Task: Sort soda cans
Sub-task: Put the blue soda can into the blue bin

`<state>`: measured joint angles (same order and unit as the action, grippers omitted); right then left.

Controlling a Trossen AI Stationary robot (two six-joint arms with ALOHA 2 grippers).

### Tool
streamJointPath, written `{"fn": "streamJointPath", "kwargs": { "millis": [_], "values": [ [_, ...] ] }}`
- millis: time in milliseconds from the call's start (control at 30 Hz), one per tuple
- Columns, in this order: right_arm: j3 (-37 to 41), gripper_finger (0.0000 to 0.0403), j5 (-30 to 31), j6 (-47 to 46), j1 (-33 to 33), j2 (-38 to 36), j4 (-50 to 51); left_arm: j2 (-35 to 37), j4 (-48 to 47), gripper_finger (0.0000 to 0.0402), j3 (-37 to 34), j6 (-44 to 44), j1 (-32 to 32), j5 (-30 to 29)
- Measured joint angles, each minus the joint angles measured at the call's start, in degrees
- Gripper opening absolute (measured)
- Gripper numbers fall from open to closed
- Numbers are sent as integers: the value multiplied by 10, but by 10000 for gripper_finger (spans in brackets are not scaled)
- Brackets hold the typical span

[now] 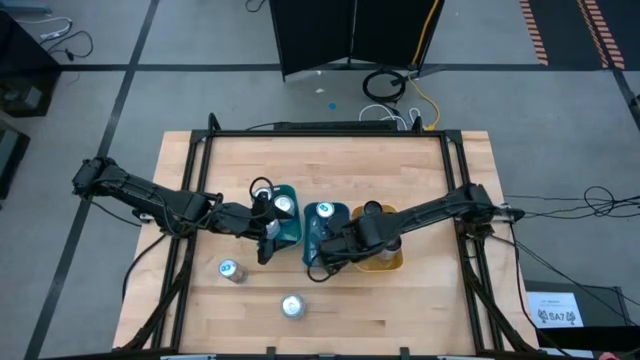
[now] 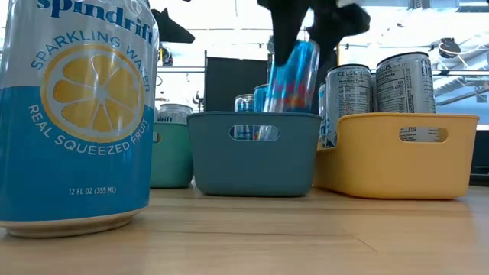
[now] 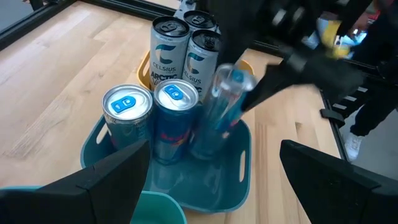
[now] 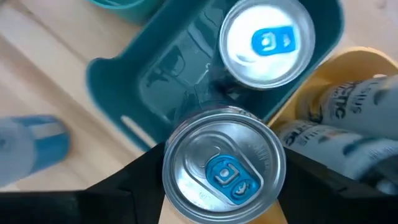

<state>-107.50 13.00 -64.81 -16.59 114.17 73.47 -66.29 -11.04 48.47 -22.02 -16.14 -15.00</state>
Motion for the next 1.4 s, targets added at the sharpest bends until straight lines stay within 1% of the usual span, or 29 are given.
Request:
{"fn": "streamJointPath", "kwargs": {
  "millis": [233,467,767,867,1133,1200,1300,1400],
  "values": [
    [0,243,-36,36,17,39,-3,0,0,368,0,0,0,0],
    [0,245,-42,42,17,36,-27,0,-1,368,0,0,0,0],
    [0,246,-44,57,17,35,-20,0,-2,368,0,0,0,0],
    [0,259,-46,57,17,35,-16,0,-2,368,0,0,0,0],
    [0,316,-57,60,17,33,-17,0,-2,368,0,-1,0,0],
    [-1,323,-58,70,18,28,-6,0,-2,368,0,-1,0,0],
    [-25,326,-53,70,18,16,29,0,-1,368,0,-1,0,0],
    [-67,324,-19,69,12,0,63,0,1,368,0,-1,0,0]
  ]
}}
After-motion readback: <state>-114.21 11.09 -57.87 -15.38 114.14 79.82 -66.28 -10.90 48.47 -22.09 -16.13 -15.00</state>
